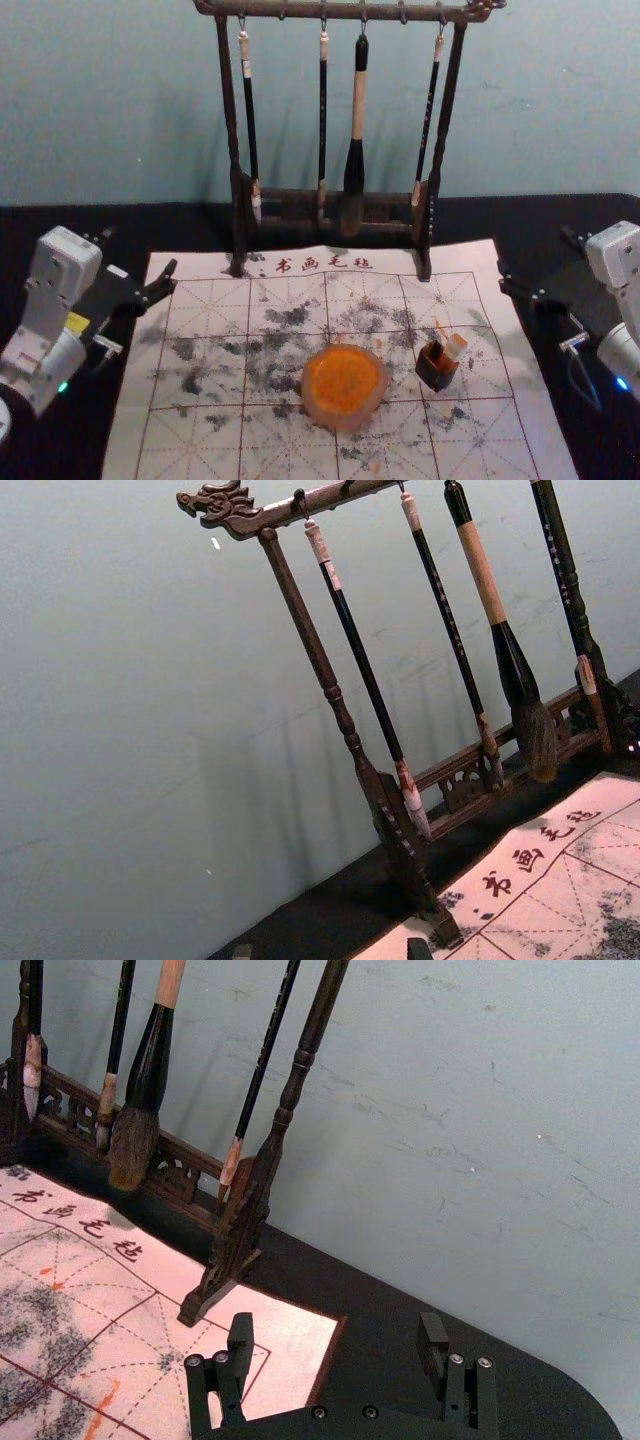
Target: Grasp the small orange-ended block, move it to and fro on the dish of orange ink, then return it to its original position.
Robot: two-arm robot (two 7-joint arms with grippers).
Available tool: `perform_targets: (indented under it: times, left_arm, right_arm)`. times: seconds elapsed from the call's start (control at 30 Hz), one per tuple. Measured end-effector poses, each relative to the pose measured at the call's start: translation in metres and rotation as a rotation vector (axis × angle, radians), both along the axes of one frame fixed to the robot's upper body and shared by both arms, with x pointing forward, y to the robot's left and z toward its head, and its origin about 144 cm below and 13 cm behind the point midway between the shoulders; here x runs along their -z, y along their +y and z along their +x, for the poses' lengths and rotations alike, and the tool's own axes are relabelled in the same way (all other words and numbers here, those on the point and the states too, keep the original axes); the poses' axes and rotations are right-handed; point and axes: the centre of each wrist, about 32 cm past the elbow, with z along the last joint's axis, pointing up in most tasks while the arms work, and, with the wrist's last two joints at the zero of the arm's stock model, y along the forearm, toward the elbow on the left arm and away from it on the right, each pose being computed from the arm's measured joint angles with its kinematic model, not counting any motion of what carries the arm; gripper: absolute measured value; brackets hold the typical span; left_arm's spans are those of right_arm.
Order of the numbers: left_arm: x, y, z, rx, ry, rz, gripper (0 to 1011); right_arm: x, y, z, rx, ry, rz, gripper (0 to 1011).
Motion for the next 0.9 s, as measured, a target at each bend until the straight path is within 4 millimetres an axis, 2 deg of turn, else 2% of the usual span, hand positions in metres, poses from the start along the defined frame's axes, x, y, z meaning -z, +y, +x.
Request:
perform_targets:
  times: [0.9]
  left_arm:
    - [0.0,0.0,0.0,0.0,0.0,0.0,1002]
  right_arm:
    - [0.0,0.0,0.0,0.0,0.0,0.0,1002]
